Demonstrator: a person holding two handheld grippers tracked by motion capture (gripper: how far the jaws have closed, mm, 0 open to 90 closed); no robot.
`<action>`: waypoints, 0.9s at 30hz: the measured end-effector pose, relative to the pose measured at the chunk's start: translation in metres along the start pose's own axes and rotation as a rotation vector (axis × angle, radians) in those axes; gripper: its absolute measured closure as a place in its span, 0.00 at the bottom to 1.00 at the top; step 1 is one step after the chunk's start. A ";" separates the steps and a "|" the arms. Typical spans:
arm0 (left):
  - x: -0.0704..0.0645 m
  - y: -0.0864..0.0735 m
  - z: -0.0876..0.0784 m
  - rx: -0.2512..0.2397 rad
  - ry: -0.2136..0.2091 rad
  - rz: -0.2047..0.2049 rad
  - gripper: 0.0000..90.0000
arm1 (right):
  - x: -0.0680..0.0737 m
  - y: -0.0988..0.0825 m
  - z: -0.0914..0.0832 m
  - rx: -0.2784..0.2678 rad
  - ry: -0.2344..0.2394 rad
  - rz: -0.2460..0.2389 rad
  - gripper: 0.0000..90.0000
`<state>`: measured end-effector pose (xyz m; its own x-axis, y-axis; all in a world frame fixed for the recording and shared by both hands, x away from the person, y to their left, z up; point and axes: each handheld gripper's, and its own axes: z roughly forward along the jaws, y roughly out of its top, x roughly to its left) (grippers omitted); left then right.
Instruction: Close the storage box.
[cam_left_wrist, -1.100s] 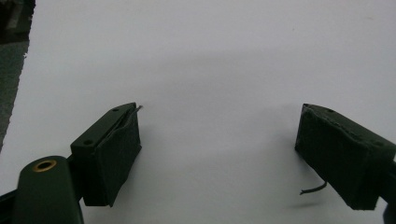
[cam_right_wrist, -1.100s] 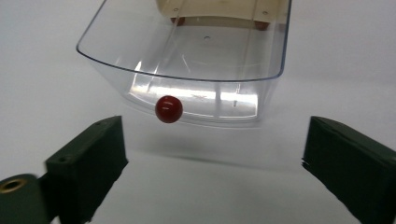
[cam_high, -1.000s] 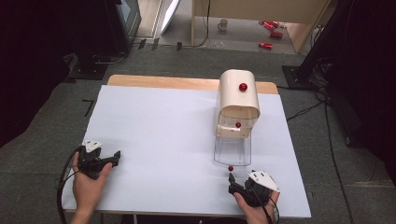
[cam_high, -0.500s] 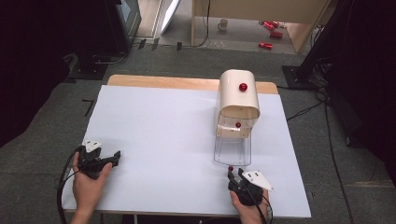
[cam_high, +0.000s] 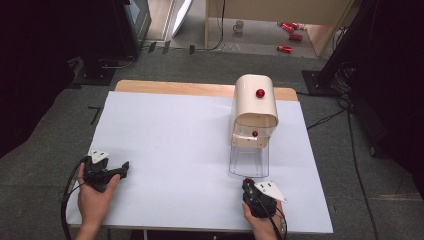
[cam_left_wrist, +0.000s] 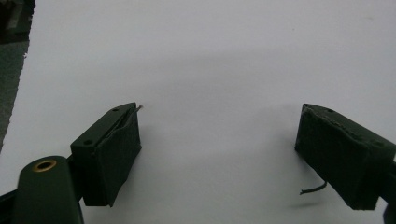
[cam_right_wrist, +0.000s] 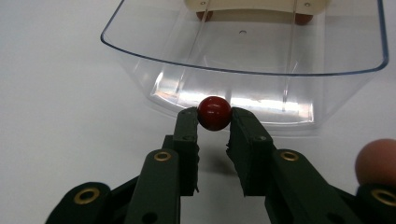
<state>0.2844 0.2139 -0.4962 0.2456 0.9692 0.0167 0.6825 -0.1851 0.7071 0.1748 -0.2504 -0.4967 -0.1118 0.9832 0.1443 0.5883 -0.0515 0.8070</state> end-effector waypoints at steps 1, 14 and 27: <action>0.000 0.000 0.000 0.000 0.000 0.000 0.16 | -0.001 0.000 0.000 -0.001 0.004 0.005 0.83; 0.000 0.000 0.000 0.000 0.000 0.000 0.16 | -0.003 0.004 -0.003 -0.013 0.018 0.020 0.84; 0.000 0.000 0.000 -0.001 0.000 0.000 0.16 | -0.008 0.026 -0.007 -0.035 0.012 0.010 0.84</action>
<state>0.2843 0.2138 -0.4963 0.2455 0.9692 0.0170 0.6820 -0.1852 0.7075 0.1851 -0.2613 -0.4727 -0.1154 0.9805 0.1590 0.5610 -0.0677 0.8251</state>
